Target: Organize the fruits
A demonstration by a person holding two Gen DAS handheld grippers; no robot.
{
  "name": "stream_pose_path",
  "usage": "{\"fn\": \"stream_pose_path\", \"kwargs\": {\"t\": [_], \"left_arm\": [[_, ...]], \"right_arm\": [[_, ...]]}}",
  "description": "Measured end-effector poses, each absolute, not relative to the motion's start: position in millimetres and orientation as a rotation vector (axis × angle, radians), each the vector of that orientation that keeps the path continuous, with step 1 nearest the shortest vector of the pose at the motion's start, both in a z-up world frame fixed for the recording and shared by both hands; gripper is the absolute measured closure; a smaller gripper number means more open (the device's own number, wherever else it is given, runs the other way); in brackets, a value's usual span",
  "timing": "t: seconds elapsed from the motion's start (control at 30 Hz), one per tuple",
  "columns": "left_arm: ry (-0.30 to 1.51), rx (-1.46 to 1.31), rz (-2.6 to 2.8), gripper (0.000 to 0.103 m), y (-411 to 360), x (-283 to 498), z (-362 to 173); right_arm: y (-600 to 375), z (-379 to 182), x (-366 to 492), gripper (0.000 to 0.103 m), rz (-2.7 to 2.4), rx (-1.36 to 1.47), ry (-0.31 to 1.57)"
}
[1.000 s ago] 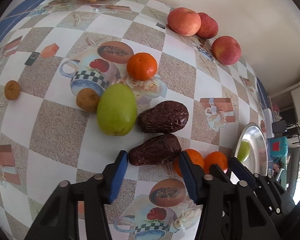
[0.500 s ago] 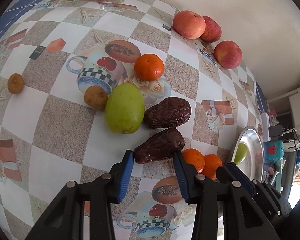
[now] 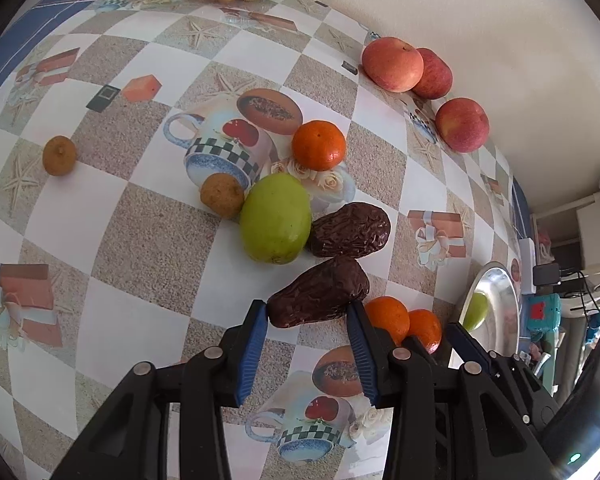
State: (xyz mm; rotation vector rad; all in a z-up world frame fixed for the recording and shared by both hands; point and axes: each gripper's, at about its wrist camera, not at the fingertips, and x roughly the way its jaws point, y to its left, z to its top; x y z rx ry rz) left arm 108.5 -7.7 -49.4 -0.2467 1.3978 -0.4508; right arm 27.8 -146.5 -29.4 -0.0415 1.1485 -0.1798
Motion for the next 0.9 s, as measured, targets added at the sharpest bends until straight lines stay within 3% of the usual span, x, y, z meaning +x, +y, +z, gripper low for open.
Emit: {"fn": "stream_pose_path", "kwargs": {"t": [0.37, 0.9], "left_arm": [[1.412, -0.269, -0.431, 0.059, -4.2, 108.6, -54.1], [1.316, -0.297, -0.432, 0.059, 4.2, 104.8, -22.8]], "right_arm": [[-139.8, -35.2, 27.2, 0.066, -0.182, -0.108, 1.160], [-149.5, 23.4, 5.3, 0.067, -0.094, 0.158, 1.003]]}}
